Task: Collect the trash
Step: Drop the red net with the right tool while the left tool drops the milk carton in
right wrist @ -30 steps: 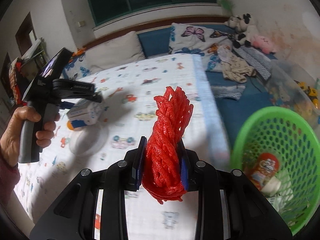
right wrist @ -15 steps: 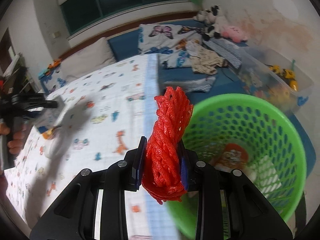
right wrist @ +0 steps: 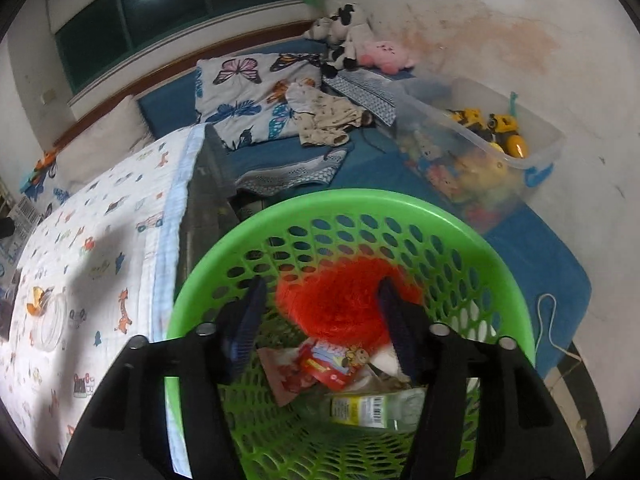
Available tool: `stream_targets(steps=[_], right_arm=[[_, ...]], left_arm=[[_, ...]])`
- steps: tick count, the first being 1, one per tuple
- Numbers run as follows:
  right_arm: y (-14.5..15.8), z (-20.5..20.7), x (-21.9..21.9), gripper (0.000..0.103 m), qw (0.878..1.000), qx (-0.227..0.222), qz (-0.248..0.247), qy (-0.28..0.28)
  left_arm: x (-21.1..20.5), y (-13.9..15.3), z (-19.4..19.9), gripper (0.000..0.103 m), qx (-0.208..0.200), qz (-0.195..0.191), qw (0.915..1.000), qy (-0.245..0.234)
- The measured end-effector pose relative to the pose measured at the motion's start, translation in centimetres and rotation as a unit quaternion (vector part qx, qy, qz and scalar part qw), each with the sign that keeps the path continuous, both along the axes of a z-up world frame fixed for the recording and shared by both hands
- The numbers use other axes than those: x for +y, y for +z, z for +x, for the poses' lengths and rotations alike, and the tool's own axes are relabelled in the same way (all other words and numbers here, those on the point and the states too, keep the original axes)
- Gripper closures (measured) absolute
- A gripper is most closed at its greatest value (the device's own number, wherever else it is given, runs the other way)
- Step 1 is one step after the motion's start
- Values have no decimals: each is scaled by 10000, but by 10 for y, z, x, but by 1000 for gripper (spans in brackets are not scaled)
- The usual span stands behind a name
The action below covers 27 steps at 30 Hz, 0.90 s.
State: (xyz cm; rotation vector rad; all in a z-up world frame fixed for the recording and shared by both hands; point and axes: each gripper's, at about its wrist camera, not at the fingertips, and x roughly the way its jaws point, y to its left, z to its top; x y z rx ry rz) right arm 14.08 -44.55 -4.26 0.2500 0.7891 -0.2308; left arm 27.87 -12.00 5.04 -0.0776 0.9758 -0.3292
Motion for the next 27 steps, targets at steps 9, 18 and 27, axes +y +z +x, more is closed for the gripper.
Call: stream_targets(steps=[9,18,27], right_arm=[[14,-25,-13,40,9998,-198,78,-10],[25,-61,-18,36,9992,-384,124,-61],[28,-85,-26,33,9980,-570,236,-139]], left_arm=[[-75,6,-31,32,-132,-39,9965,-827],[-142,-9,-52,32,-34,-83,9898,-1422],[-200,-36,-59,32,196,-72,9827,-1838]])
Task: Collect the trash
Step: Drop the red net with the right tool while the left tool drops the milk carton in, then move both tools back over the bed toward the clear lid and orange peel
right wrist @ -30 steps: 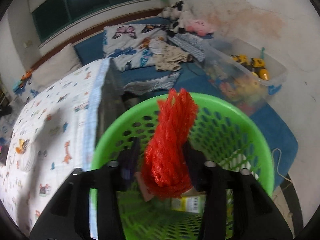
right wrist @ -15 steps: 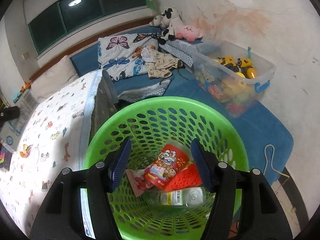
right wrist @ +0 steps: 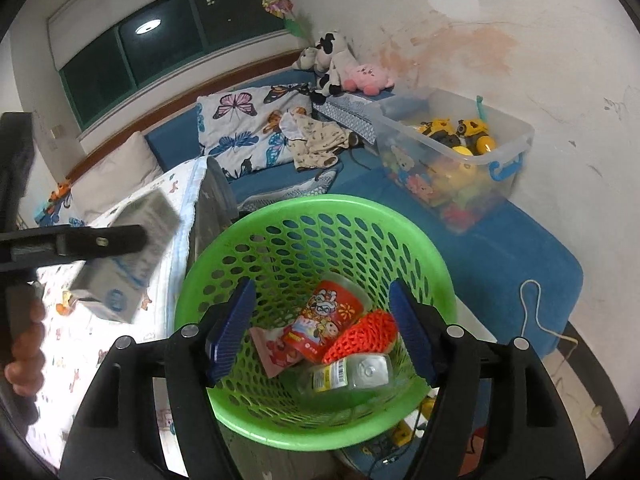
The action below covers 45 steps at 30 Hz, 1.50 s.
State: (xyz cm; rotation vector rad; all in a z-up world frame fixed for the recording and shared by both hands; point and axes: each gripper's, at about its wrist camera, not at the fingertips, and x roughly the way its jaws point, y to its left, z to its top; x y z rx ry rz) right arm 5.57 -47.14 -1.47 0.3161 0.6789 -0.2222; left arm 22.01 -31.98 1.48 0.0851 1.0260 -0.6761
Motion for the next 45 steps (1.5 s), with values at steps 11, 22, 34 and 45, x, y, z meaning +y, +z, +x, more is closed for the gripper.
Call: stream_targets(steps=[11,22,34,45], right_arm=[[-11,-14,-5,32,9999,-1,122,-41],[-5,-18,9,32,9999,-67,109,98],[4,4,64,31,9978,-92,79,655],[3,31,120,31,9922,-4,51,1243]], left_arm=[[-36,-25,-4,23,224,32,9996,-173],[2,-17,-10,21,115,-157,9998,-4],[114,-11,-8,21,-196,23,9965,814],[218,-13,2,21,-672,540,9824,1656]])
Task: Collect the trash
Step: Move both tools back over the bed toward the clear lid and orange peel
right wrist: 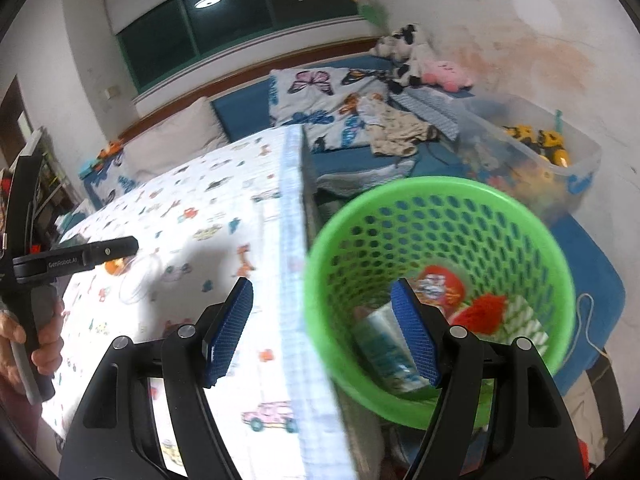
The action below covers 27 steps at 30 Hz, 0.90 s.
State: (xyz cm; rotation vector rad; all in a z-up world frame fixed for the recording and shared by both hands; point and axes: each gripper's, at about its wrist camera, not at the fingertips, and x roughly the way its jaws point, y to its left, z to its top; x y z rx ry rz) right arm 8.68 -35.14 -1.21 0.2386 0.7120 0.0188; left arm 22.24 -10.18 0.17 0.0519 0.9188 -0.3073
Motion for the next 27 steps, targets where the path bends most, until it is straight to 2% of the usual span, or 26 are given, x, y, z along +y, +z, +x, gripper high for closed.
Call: stream_targets(steps=[5,9,13,16,19,27], right_arm=[[2,14,28,31,9995,24,10,301],[0,25,52,31,9983,93,-4,575],[-3,37,82,31,9956,160,-30,926],[-6,47,110,30,9918,213,-40,1259],[-9,56,144,25,9862,219,-70,1639],[-26,83,218,17,9703,350,-228,2381]], left_arm=[[58,4,10,21,-129,92,9995,284],[96,2,12,21,-183,202,9991,323],[131,-5,16,21,-90,262,9989,388],[152,-11,17,21,12,194,9986,491],[169,-14,17,21,54,104,9983,567],[196,-22,15,22,98,116,9982,582]])
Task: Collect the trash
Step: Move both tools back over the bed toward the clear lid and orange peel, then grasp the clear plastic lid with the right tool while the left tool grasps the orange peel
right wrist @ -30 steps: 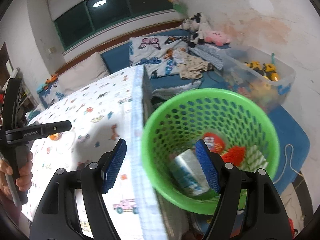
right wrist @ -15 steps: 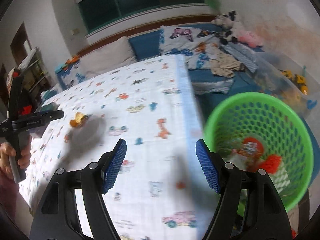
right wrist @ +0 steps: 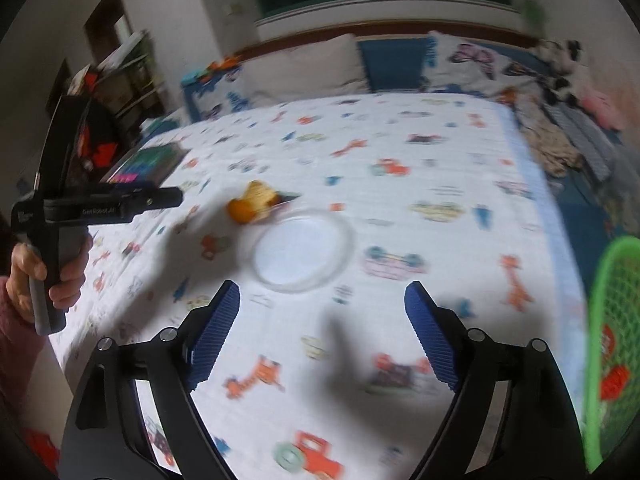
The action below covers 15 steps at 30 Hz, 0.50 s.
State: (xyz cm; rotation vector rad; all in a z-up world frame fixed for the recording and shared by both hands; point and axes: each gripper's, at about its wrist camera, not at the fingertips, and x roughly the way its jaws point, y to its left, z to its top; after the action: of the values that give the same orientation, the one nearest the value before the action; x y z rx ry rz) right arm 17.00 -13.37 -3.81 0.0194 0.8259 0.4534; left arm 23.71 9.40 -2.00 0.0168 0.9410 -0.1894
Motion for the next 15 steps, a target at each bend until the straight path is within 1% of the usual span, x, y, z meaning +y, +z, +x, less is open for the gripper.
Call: stream_targets(steps=[4,10,15], right_arm=[[-13,13,28,16,9995,85,-222,205],[-29,30,44,16,9985,208,-435,265],[-36,39,52,15,9976,225,-578,305]], left_arm=[[7,-4,0,23,32,-12,10000,3],[14,-12,2,23,93,-11,10000,-24],[13,-17,6,23,122,-8,9999,-65]])
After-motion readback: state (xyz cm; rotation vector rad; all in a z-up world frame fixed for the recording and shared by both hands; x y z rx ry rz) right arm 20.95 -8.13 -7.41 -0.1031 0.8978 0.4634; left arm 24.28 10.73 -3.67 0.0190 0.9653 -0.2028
